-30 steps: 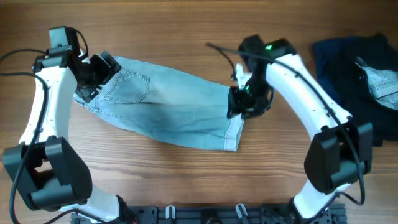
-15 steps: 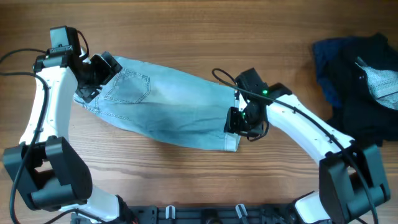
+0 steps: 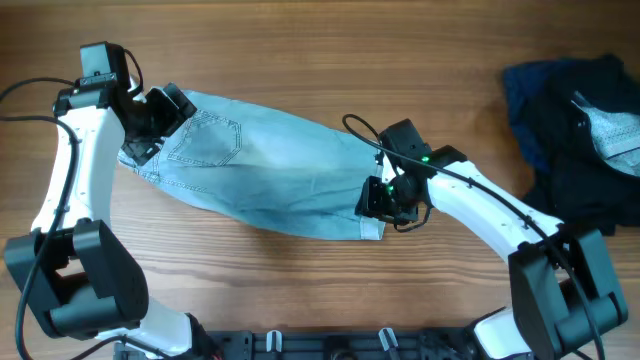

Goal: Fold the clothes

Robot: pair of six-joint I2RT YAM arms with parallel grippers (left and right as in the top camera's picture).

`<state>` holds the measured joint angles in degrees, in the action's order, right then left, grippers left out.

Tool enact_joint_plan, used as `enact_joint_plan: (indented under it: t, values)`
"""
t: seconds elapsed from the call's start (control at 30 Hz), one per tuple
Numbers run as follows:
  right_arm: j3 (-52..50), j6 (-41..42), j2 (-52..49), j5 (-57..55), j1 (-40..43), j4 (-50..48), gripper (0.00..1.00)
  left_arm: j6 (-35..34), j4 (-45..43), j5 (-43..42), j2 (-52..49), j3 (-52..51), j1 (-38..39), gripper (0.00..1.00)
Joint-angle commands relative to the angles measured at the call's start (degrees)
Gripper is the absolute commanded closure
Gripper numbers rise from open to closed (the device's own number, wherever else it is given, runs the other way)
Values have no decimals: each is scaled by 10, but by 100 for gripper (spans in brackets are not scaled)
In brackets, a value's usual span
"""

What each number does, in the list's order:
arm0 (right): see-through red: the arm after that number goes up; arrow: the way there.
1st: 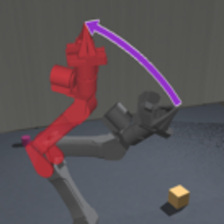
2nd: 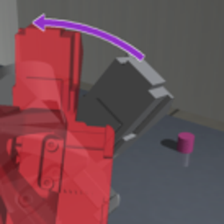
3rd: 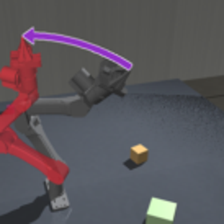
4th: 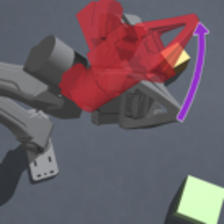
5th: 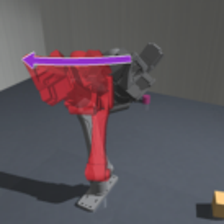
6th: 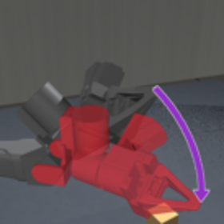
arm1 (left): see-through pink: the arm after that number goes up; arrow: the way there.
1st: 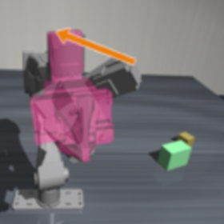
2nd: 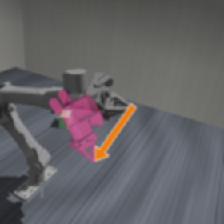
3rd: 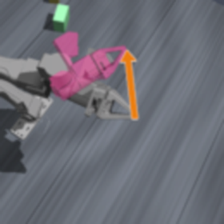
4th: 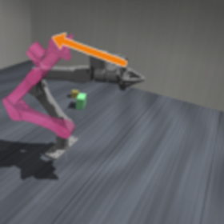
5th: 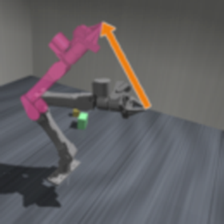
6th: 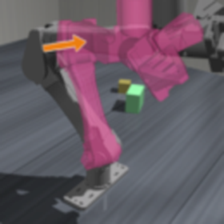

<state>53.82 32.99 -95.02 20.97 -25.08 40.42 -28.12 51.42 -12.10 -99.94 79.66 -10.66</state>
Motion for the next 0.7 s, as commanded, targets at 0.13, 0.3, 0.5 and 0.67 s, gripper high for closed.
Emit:
enact_joint_plan:
  t: [0.13, 0.3, 0.5, 0.67]
  values:
    - [52, -15, 12, -58, -2, 53, 55, 10, 1, 0, 7, 8, 0, 0]
    - [52, -16, 12, -56, -2, 53, 54, 10, 1, 0, 7, 8, 0, 0]
    - [35, -19, 11, 21, -2, 15, 55, 9, 1, 0, 7, 8, 0, 0]
    - [13, -13, 11, 78, -2, -45, 59, 10, 6, 0, 7, 8, 0, 0]
